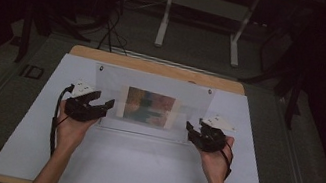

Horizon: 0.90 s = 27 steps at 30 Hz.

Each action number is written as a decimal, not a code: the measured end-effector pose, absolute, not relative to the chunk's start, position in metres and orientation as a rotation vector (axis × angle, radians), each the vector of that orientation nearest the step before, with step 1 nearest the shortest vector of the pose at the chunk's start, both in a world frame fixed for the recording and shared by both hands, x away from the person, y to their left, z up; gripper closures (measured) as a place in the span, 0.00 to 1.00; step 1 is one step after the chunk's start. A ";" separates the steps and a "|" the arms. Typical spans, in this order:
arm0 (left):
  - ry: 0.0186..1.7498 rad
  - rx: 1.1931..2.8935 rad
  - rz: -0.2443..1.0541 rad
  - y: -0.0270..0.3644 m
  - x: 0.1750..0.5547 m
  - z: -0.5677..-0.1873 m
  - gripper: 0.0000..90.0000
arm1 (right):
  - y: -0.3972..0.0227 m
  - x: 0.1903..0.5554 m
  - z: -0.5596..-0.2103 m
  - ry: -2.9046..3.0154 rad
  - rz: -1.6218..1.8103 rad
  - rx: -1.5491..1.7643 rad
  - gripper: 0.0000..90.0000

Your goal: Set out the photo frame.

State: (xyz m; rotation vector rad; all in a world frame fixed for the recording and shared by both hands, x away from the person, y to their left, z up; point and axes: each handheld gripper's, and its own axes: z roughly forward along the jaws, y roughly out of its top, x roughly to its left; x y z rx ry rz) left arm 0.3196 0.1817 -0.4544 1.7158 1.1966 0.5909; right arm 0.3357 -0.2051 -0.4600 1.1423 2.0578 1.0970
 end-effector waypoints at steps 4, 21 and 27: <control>1.199 1.714 0.576 0.181 0.319 -0.456 0.44 | -0.206 0.331 -0.460 2.050 1.095 1.144 0.54; 1.191 1.728 0.577 0.178 0.314 -0.459 0.43 | -0.211 0.325 -0.468 2.054 1.112 1.166 0.55; 1.195 1.734 0.571 0.178 0.312 -0.458 0.43 | -0.212 0.324 -0.467 2.062 1.109 1.160 0.55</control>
